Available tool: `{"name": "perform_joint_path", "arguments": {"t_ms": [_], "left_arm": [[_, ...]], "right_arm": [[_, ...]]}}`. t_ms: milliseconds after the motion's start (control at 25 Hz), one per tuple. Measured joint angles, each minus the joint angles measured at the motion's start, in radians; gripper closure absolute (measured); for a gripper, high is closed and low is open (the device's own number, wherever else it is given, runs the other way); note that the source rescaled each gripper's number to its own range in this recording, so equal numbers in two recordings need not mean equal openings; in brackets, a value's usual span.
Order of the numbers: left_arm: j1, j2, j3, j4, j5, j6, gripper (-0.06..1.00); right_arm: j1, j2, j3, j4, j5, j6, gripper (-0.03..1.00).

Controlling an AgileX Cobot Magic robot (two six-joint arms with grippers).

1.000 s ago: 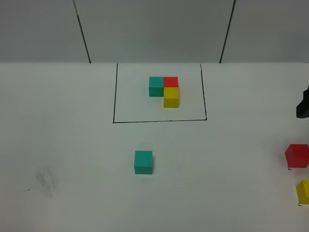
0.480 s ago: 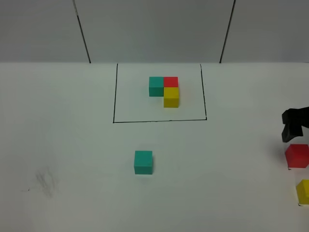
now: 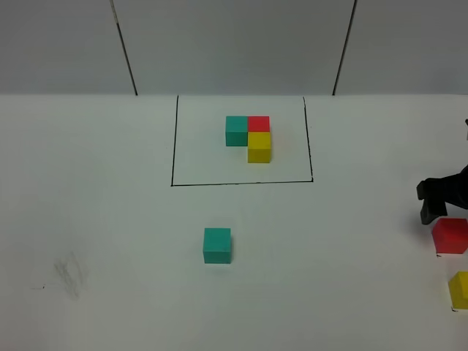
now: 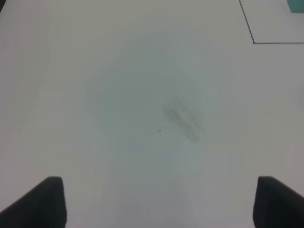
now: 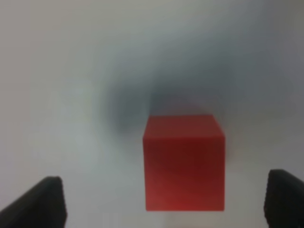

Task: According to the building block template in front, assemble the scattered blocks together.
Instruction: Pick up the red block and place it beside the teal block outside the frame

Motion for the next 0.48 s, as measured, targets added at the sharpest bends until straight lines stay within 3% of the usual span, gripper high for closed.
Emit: {"name": "perform_joint_path", "arguments": {"t_ms": [480], "left_arm": [[0.000,0.000,0.000,0.000,0.000,0.000,0.13]], "right_arm": [[0.000,0.112,0.000,-0.027,-0.041,0.000,0.26]]}}
